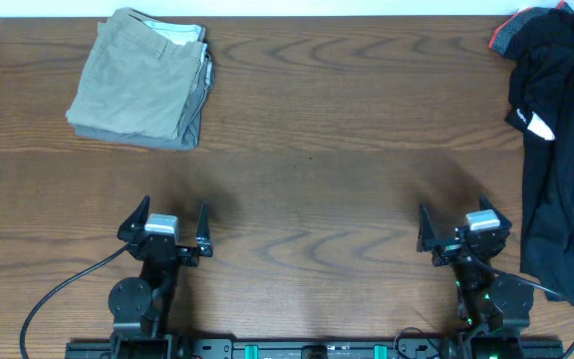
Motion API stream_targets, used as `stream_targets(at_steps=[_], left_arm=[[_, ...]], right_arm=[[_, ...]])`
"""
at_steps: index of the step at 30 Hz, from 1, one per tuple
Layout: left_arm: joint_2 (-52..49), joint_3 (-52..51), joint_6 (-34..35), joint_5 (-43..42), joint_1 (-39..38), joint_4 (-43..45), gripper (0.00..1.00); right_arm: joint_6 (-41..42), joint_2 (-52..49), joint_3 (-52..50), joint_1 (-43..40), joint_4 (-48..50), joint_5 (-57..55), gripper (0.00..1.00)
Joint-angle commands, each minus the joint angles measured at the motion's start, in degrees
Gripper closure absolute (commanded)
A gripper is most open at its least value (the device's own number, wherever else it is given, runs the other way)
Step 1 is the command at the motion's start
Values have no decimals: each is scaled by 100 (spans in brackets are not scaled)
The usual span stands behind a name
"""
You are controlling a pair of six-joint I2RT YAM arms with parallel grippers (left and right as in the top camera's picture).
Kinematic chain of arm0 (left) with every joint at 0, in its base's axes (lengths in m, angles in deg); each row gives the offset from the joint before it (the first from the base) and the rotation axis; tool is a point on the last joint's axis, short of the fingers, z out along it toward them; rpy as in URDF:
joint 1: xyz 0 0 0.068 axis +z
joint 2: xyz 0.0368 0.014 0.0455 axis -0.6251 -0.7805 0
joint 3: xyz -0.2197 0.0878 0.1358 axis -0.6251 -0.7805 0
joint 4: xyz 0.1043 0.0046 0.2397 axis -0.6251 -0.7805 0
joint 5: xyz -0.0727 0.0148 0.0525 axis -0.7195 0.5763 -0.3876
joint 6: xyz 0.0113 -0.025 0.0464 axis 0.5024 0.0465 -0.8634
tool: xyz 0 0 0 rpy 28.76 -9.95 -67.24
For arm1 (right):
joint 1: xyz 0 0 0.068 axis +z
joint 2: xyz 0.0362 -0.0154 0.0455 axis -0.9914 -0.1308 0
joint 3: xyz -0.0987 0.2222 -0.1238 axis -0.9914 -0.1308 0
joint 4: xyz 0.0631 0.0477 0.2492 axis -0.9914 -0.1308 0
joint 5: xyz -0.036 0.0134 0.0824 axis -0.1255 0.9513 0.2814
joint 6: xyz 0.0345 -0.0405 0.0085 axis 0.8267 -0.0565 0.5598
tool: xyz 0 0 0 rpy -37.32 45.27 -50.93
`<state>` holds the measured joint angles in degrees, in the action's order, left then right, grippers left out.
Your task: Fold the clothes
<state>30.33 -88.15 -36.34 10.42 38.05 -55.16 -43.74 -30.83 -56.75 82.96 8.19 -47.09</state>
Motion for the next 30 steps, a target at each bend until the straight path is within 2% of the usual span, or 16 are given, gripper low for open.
stream_targets(at_steps=[1, 20, 30], left_arm=[[2, -68, 24, -35, 26, -238, 2], [2, -68, 31, -37, 24, -249, 2], [2, -68, 282, -33, 26, -245, 2]], right_arm=[[-74, 35, -11, 26, -24, -107, 1], [-63, 33, -11, 24, -15, -212, 1], [-66, 33, -11, 24, 184, -234, 1]])
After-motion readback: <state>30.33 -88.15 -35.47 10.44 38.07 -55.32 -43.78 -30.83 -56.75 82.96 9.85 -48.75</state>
